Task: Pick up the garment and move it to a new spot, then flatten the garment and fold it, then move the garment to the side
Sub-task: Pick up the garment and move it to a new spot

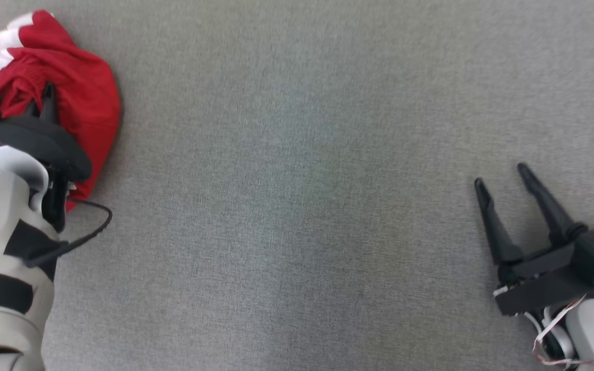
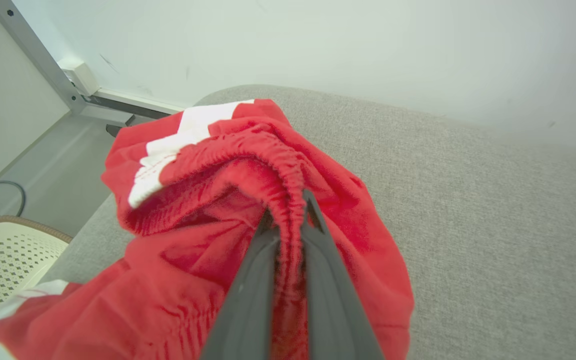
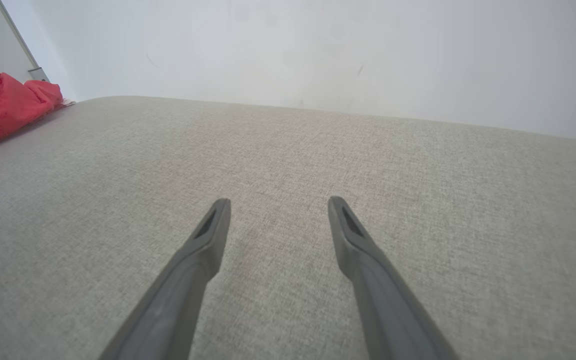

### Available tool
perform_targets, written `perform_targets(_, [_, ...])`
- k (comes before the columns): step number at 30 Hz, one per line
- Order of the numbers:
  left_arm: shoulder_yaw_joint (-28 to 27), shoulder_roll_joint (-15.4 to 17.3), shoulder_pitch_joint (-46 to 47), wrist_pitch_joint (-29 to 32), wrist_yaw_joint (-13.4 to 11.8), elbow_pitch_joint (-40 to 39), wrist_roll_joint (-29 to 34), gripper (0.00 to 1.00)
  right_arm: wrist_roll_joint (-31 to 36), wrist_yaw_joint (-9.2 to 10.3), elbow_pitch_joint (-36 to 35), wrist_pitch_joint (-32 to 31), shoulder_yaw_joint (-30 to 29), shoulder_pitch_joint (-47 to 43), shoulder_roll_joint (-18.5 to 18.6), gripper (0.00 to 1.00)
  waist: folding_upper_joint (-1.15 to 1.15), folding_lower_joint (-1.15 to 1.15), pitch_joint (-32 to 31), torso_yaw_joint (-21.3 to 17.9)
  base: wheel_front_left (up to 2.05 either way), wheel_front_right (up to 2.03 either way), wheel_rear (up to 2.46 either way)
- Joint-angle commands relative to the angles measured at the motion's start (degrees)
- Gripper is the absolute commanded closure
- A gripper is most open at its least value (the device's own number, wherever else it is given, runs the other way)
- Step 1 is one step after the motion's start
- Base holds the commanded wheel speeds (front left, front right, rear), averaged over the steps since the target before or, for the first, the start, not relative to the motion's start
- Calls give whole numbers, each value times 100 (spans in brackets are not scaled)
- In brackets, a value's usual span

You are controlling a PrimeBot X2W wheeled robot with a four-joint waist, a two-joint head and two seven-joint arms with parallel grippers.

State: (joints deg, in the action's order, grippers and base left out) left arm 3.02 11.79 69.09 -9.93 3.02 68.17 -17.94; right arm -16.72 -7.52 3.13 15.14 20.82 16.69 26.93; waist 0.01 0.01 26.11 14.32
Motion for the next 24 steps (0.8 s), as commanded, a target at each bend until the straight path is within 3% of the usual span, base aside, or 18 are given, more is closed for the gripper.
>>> perform_targets(1, [48,59,-172,-102,22,-11,73,100,-37,7,67,-12,27,-139,-53,0,-1,-1,-215,-110,0,0,0])
perform_targets(14, [442,170,-432,-527,205,-872,384,100,-111,7,184,-7,-82,-449,-562,0,-1,-1,-1243,-535,0,0,0])
perform_targets(24, [815,111,-629,-498,368,-1758,460,100,-147,7,201,-9,-215,-767,-892,0,-1,-1,-1884,-1251,0,0,0])
